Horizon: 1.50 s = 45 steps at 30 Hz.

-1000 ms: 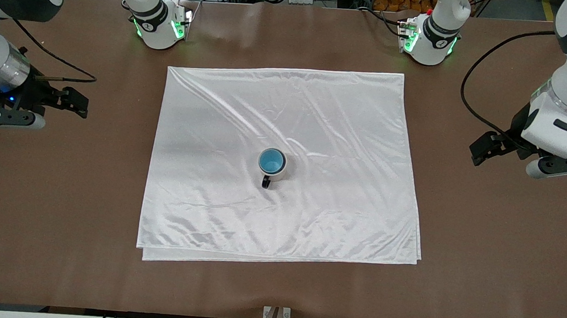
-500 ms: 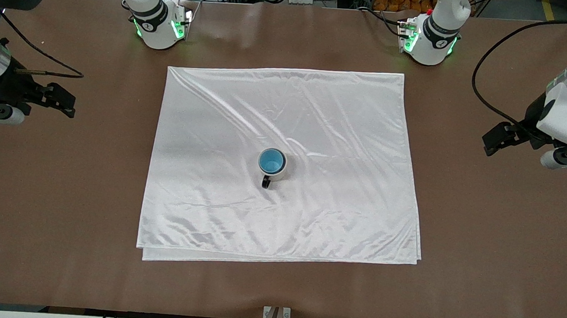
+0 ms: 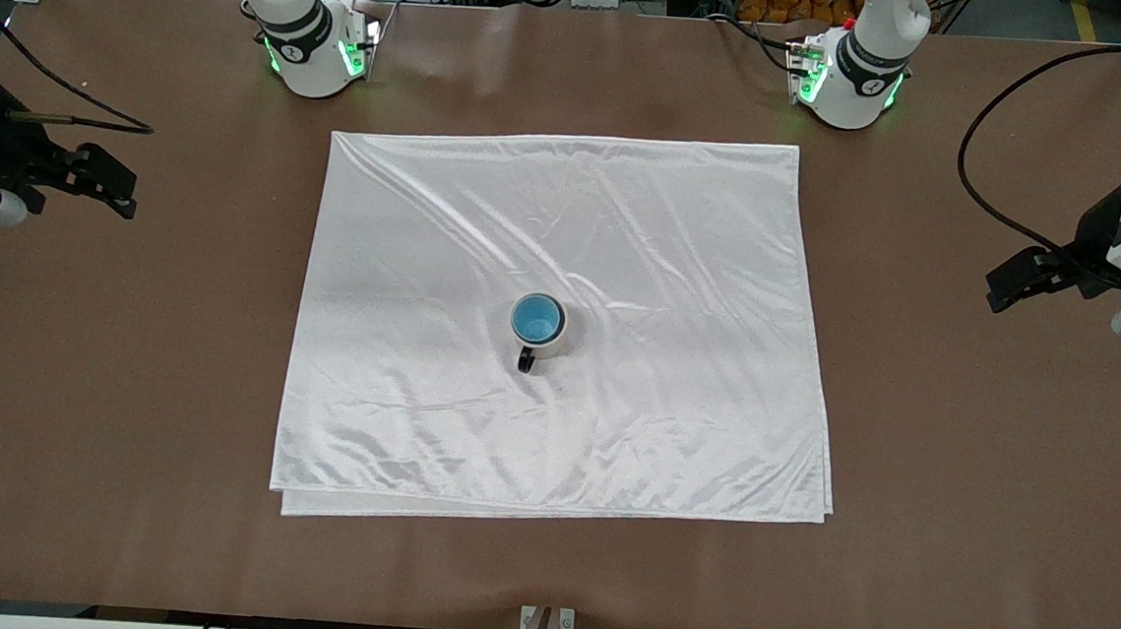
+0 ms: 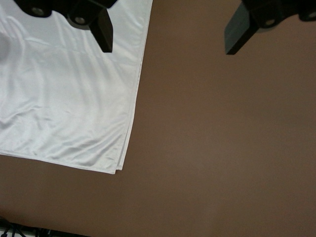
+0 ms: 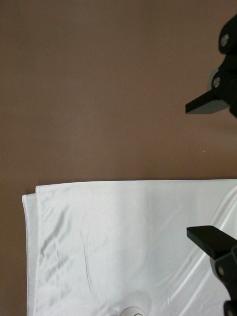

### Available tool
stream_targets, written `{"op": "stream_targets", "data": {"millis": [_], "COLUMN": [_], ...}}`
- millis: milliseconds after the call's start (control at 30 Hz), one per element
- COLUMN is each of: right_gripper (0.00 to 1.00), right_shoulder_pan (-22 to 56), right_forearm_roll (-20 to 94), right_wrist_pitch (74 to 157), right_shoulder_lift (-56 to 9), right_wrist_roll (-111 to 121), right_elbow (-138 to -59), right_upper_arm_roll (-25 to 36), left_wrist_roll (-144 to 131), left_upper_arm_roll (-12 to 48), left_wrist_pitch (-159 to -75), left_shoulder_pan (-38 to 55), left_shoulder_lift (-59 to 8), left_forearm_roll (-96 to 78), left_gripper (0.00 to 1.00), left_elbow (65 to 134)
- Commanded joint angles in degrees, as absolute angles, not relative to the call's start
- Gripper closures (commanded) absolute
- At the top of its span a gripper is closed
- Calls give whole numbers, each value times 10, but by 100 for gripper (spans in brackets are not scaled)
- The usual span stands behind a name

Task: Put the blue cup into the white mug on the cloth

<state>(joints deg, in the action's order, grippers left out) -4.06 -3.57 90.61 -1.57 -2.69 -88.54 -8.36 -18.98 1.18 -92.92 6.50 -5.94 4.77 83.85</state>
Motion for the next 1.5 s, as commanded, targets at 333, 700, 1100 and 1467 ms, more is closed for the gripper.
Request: {"op": "stream_targets", "data": {"millis": [333,700,1100,1467], "right_gripper": [0,0,0,0], "right_shoulder_pan": [-51,-50,-44,-44], "right_forearm_roll": [-34,-34,-34,-33], "right_wrist_pitch": [891,891,889,885], "right_shoulder_lift": [-11,-13,-12,-11], "right_wrist_roll": [-29,-29,-29,-29], "right_elbow": [-880,-880,-881,-881], "right_upper_arm_roll": [-95,-96,-96,-97], "left_wrist_roll": [-99,-78,-80,-82], "left_upper_arm_roll": [9,4,-6,-7], "left_wrist_pitch": [-927,-928,-929,-928], "left_shoulder_pan": [65,62,62,63], "left_shoulder_lift": [-46,-44,-44,-46], "left_forearm_roll": [33,-13,-32,-26], "left_gripper": [0,0,0,0], "left_elbow": [851,853,854,853]}}
